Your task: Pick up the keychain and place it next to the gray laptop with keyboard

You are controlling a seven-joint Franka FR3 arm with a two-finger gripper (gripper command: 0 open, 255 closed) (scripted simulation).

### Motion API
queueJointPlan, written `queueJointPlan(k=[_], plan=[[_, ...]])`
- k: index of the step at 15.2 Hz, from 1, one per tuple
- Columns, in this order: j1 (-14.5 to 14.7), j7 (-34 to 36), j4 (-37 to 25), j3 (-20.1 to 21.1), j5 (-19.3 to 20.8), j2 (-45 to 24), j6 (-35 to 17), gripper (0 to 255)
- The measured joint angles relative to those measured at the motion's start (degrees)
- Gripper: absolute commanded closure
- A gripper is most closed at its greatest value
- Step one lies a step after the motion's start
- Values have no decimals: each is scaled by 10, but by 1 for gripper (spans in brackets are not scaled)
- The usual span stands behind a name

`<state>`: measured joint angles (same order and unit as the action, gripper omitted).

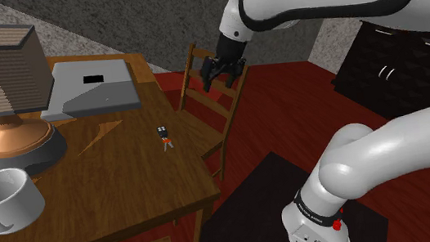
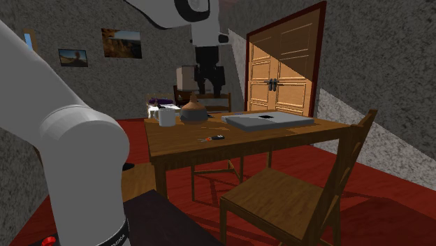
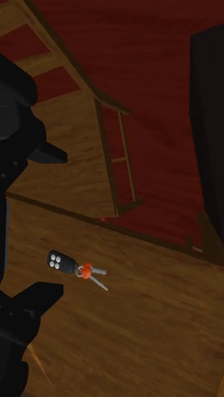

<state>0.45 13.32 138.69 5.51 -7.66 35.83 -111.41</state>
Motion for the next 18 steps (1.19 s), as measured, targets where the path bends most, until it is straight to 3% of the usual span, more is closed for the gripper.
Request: queueJointPlan(k=[9,18], plan=[[4,108,9,85,2,-137,-153,0],[-7,234,-45,145,77,-316,-274,0]])
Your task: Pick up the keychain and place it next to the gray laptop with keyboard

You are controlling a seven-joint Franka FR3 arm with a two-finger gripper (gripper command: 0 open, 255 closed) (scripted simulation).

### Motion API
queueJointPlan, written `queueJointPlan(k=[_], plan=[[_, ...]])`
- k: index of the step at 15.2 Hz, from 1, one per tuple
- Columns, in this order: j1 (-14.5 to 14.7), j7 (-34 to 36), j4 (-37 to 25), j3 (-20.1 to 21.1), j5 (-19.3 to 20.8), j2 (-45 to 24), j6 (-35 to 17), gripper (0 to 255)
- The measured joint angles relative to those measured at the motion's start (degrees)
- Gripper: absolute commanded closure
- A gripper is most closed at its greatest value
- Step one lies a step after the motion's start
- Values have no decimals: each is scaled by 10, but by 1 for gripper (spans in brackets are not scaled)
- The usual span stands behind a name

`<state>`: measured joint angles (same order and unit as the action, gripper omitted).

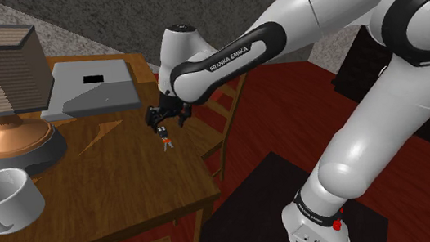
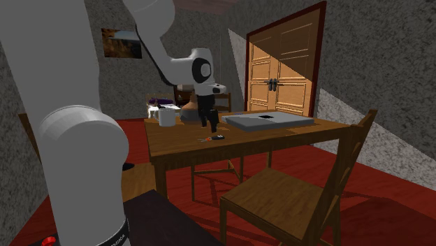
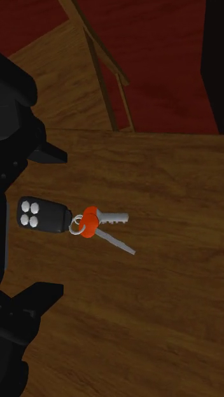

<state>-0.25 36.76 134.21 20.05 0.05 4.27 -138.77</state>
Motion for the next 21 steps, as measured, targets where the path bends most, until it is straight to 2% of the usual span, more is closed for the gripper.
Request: queueJointPlan(k=[7,13,14,21], plan=[[-1,25,5,2,30,-50,-51,0],[-1,27,5,3,33,-54,-56,0],[-1,27,5,3,33,-54,-56,255],[-1,27,5,3,33,-54,-56,255]])
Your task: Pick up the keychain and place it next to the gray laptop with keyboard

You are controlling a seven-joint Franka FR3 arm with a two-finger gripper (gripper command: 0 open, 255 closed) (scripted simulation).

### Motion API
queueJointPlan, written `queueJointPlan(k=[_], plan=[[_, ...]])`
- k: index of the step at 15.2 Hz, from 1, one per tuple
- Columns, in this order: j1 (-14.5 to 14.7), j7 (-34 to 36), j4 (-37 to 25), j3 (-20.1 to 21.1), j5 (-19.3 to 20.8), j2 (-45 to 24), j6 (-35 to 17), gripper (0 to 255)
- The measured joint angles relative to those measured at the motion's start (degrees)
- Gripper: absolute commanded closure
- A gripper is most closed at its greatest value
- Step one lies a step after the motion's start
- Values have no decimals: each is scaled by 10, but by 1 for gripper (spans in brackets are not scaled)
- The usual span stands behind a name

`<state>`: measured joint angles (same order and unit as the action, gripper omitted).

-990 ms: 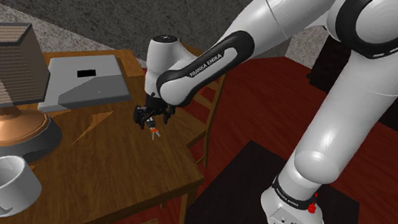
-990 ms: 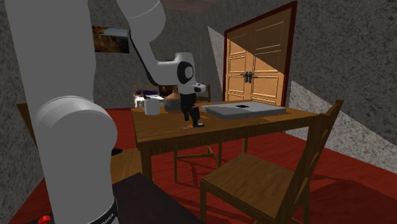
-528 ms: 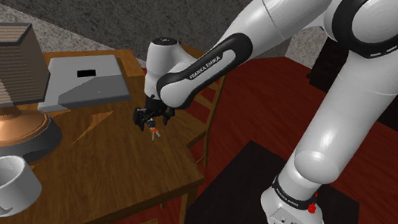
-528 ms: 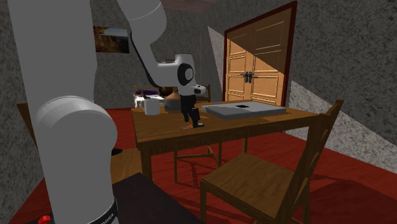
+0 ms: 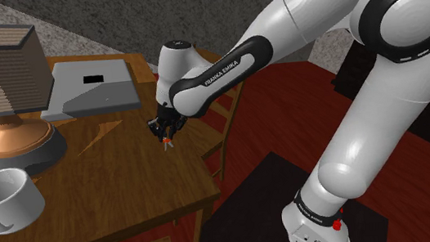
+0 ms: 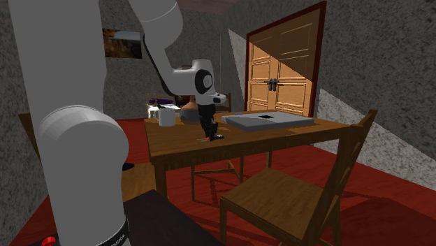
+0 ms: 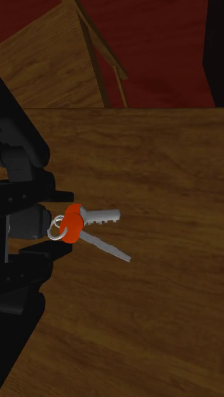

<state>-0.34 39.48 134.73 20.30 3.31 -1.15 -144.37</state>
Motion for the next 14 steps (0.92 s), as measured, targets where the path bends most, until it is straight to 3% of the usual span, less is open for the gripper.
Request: queueJointPlan(k=[5,14], plan=[[1,-1,-3,1,-4,6,9,255],[1,-23,-29,-1,-31,52,77,255]])
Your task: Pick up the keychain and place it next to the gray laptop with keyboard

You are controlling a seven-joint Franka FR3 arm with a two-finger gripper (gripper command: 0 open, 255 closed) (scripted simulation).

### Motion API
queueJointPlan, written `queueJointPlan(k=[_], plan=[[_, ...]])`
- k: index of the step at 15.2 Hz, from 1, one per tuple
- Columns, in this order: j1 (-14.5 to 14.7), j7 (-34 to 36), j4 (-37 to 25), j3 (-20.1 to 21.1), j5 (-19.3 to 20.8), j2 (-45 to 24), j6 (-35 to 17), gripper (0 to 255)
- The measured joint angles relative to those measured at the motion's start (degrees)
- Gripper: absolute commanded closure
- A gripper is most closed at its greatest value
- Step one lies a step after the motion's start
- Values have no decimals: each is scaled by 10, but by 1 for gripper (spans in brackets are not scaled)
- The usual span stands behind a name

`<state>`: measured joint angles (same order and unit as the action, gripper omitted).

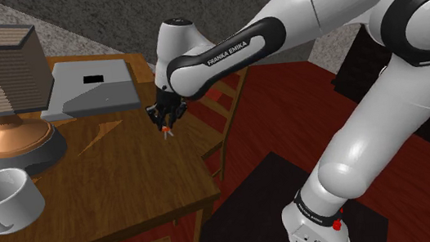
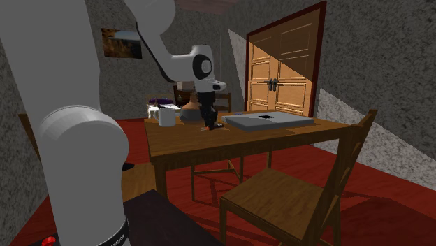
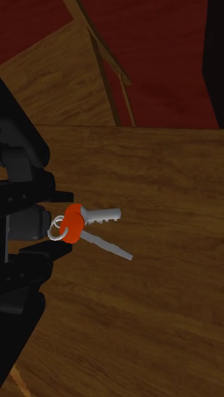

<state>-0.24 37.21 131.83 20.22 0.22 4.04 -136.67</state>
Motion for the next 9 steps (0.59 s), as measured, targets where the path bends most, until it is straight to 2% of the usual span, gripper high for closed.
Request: queueJointPlan(k=[9], plan=[[0,-14,-39,-5,-16,34,71,255]])
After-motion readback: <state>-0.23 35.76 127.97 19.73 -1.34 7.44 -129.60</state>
